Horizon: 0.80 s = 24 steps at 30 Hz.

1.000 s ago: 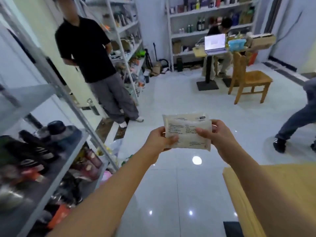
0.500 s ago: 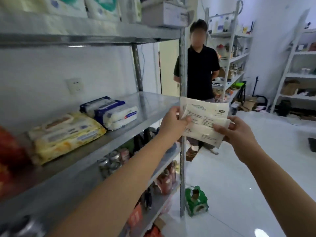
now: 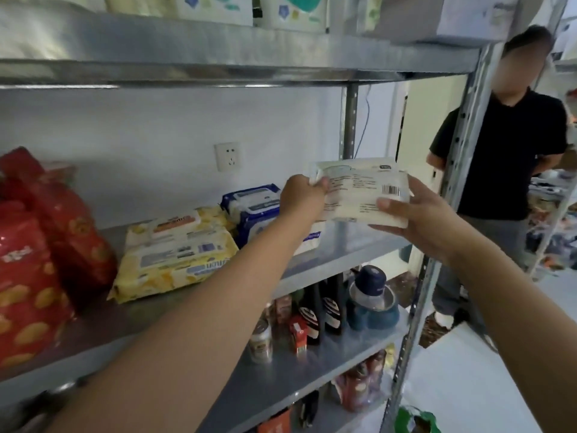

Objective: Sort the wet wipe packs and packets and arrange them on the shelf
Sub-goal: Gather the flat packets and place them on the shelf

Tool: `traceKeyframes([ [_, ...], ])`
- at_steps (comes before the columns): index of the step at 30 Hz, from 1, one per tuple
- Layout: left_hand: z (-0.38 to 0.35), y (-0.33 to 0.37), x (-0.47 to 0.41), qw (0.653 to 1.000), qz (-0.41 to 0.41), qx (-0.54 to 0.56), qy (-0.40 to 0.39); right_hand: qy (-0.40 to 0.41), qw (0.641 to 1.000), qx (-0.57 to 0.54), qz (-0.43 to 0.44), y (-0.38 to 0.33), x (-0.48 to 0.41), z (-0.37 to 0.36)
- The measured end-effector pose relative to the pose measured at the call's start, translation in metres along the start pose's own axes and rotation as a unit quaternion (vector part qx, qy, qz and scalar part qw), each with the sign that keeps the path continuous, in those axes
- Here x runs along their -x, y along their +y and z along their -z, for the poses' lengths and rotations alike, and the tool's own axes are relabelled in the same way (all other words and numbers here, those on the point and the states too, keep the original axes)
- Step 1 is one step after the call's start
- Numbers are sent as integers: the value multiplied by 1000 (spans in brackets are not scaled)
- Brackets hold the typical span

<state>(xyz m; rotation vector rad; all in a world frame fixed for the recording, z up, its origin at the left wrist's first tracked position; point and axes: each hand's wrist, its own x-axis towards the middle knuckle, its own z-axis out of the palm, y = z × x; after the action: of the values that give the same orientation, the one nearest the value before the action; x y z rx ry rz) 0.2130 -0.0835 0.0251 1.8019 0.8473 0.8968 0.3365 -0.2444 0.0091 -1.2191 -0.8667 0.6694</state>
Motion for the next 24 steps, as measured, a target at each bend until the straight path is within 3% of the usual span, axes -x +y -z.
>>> traceKeyframes([
  [2, -9, 1, -17, 999, 12, -28, 15, -26, 1000, 3, 6, -1, -25, 5],
  [6, -25, 8, -39, 997, 50, 41, -34, 30, 999, 3, 15, -2, -75, 24],
  [9, -35, 9, -50, 996, 63, 36, -60, 37, 999, 14, 10, 6, -101, 37],
  [15, -50, 5, -76, 990, 29, -138, -28, 28, 999, -13, -36, 27, -137, 53],
  [18, -50, 6, -101, 964, -27, -262, 37, 34, 997, -21, -68, 36, -157, 58],
  [20, -49, 4, -114, 941, -43, -326, 73, 41, 996, 23, -75, 43, -169, 59],
  [24, -48, -9, -127, 905, -36, -422, 46, 40, 985, 151, -72, 59, -188, 60],
])
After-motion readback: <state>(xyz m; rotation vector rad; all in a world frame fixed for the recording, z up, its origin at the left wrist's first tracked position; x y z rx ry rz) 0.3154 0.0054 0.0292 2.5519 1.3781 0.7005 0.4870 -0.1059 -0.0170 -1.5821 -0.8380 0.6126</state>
